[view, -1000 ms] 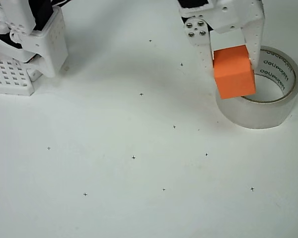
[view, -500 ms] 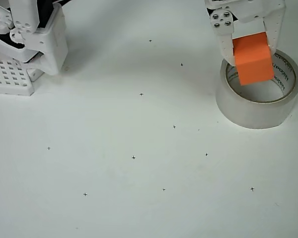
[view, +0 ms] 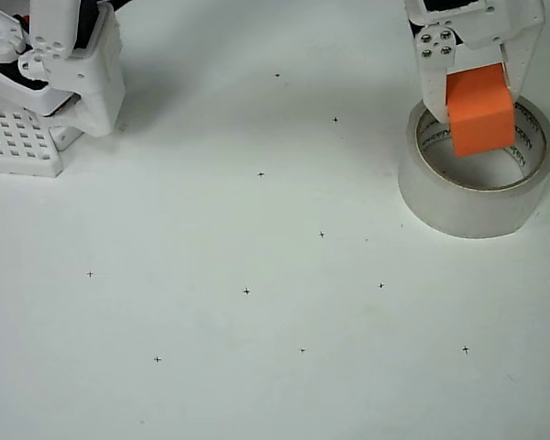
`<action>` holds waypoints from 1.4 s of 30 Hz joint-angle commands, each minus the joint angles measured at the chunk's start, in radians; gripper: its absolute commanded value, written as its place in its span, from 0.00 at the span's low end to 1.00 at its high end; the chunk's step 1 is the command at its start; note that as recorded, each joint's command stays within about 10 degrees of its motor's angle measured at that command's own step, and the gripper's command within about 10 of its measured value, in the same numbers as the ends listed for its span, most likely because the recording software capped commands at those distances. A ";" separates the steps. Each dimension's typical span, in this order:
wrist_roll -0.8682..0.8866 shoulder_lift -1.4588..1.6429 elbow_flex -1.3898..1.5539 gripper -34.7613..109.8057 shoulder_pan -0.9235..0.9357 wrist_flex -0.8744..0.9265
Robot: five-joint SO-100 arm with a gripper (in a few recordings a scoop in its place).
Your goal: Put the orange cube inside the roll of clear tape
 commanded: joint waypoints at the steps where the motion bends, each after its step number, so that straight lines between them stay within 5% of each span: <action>1: 0.002 0.043 -0.080 0.38 -0.015 0.008; 14: -0.008 0.041 -0.100 0.52 -0.011 0.014; 42: -0.054 0.084 -0.126 0.54 0.017 0.023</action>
